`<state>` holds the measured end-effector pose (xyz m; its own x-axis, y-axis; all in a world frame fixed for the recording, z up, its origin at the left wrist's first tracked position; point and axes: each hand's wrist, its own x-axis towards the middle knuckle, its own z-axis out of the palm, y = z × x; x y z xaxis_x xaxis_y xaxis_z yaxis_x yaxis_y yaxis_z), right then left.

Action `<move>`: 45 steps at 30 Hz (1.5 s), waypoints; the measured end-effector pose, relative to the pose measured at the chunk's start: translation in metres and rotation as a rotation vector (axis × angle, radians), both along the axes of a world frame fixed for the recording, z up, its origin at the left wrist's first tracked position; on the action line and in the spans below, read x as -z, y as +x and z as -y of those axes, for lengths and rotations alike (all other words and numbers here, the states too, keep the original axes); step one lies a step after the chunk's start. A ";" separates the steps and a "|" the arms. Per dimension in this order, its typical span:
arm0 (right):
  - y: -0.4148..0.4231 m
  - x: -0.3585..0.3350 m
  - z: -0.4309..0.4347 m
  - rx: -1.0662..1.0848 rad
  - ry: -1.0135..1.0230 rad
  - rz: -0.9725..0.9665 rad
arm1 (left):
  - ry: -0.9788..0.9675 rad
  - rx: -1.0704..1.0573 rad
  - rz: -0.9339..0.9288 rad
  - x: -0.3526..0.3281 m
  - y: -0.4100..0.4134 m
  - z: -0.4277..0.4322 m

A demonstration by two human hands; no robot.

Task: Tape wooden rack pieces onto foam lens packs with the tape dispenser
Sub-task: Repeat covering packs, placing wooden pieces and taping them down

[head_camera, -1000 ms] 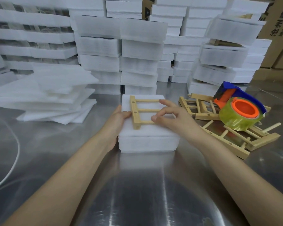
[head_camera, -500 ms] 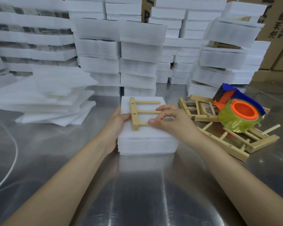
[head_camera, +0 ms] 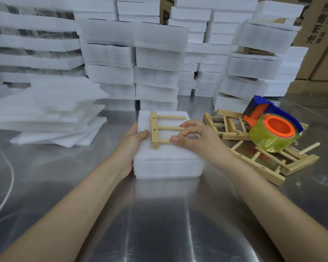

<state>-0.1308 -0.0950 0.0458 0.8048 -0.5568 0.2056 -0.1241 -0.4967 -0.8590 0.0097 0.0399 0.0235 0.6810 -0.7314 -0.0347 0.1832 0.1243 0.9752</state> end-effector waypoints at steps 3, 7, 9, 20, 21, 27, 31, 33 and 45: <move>0.000 0.000 -0.001 0.005 -0.004 0.005 | -0.009 0.007 0.002 0.000 0.001 0.000; 0.001 0.001 0.000 0.017 0.003 0.016 | -0.009 0.018 0.007 0.001 0.001 0.000; 0.001 0.001 -0.003 0.011 -0.008 0.017 | -0.003 0.017 0.013 0.002 0.002 0.000; -0.094 -0.032 0.110 1.055 -0.502 -0.080 | -0.028 0.023 -0.167 -0.001 0.004 0.000; -0.106 -0.028 0.122 1.130 -0.424 -0.199 | -0.049 0.016 -0.167 -0.001 0.004 0.000; -0.126 -0.015 0.147 1.077 0.057 -0.471 | -0.054 -0.031 -0.193 -0.004 0.001 -0.003; -0.121 -0.013 0.145 1.066 0.205 -0.338 | 0.006 -0.079 -0.189 -0.009 -0.001 -0.006; -0.122 -0.011 0.147 1.117 0.231 -0.247 | 0.021 -0.091 -0.200 -0.011 -0.001 -0.007; -0.089 -0.038 0.105 0.669 0.443 0.496 | -0.311 -0.204 -0.084 -0.051 -0.008 -0.018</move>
<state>-0.2194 -0.1998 0.0836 0.1669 -0.9811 0.0977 0.1651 -0.0699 -0.9838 0.0019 0.0574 0.0740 0.8182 -0.5651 0.1059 0.2018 0.4546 0.8675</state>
